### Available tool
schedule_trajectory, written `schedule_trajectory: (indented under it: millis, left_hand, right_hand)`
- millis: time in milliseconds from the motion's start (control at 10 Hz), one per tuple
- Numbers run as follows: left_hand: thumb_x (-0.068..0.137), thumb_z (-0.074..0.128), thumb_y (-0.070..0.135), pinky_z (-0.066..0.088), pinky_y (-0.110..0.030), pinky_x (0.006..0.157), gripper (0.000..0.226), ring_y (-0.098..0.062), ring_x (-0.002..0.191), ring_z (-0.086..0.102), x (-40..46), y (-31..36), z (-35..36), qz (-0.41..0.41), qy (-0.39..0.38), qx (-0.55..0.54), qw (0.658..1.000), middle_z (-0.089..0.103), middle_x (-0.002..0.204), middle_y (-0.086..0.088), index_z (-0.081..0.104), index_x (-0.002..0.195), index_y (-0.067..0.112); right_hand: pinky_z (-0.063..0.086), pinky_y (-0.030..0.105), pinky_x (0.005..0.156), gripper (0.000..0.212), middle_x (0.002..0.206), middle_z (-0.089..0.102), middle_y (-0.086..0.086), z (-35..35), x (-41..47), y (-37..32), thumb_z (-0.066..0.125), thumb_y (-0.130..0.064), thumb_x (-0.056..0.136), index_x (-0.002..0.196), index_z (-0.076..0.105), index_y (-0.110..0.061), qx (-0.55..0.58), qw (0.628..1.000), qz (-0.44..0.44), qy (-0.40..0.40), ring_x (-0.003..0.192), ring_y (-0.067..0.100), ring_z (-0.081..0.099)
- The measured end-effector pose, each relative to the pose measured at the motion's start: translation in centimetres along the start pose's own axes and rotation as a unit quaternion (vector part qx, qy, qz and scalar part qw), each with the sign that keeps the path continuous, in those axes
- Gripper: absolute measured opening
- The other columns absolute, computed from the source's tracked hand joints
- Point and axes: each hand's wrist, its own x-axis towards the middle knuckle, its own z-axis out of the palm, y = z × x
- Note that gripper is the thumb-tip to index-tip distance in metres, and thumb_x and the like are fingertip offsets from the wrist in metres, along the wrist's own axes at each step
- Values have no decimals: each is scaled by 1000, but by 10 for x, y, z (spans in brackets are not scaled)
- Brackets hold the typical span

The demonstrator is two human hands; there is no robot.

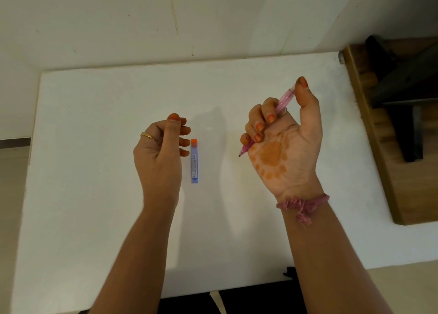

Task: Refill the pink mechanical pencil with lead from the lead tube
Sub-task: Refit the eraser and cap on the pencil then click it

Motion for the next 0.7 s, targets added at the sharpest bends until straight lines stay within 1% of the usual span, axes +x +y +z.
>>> schedule_trajectory:
  millis: [200,300,400,500,600,700]
  left_hand:
    - [91,54,33,47,-19,54,22,-8,65,62,0,0,0,-1,0,3,1000,71,80,6,68,81,20]
    - [91,54,33,47,-19,54,22,-7,65,62,0,0,0,1,-2,6,1000,71,80,6,68,81,21]
    - [91,54,34,47,-19,54,22,-7,65,62,0,0,0,2,-2,7,1000,71,80,6,68,81,21]
    - [92,53,33,47,-19,53,22,-7,65,62,0,0,0,2,-3,9,1000,71,80,7,68,80,21]
    - [92,53,32,47,-18,53,22,-7,64,61,-1,0,1,0,-5,8,1000,71,81,6,67,80,19]
    - [92,53,32,46,-18,53,22,-7,64,61,0,1,0,-2,-5,6,1000,70,83,4,67,81,19]
  right_hand:
    - [26,31,57,44,55,38,0,0,0,0,44,-53,75,54,36,-15,-6,1000,1,-5,52,15,25]
    - [26,30,58,47,56,39,1,0,1,0,43,-55,79,54,38,-15,-2,1000,2,-4,53,15,26]
    - [26,30,57,49,56,40,0,1,1,1,42,-56,79,53,39,-15,-10,1000,8,0,53,15,26]
    - [25,30,57,45,56,39,0,0,1,0,42,-52,78,53,37,-15,-16,1000,8,2,52,15,25]
    - [26,30,57,45,57,39,0,0,1,0,40,-52,80,54,37,-15,-11,1000,6,5,52,15,25]
    - [27,29,57,49,59,38,1,1,1,0,40,-57,82,55,39,-16,-12,1000,3,12,53,15,26]
